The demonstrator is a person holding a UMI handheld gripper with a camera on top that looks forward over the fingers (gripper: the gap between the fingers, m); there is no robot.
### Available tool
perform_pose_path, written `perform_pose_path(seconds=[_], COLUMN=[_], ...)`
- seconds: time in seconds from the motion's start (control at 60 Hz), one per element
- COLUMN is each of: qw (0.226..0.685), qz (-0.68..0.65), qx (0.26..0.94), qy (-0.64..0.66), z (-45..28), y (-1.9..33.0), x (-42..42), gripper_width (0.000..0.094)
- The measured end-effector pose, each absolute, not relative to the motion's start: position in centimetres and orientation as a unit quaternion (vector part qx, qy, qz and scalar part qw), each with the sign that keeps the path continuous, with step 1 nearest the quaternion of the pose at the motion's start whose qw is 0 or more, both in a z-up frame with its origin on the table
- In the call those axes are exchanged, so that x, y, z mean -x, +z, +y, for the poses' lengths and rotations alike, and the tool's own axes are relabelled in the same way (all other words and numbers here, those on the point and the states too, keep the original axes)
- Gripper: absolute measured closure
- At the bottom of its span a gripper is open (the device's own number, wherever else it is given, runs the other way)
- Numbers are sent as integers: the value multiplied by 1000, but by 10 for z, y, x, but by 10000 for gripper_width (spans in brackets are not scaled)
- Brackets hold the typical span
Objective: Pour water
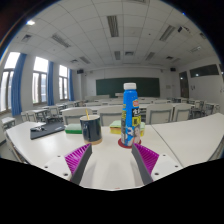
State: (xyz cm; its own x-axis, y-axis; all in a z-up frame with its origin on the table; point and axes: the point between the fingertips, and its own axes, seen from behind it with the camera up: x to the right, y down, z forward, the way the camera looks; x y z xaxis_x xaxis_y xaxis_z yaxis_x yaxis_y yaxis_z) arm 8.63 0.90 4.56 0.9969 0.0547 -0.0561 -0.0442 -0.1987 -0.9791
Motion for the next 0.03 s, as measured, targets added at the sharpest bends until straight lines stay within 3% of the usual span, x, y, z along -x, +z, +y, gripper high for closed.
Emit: perform_pose_path(seconds=[0.033], qw=[635], qz=[-2], qx=[771], qy=[45], z=[6], y=[45], x=[-85], gripper_width=[78])
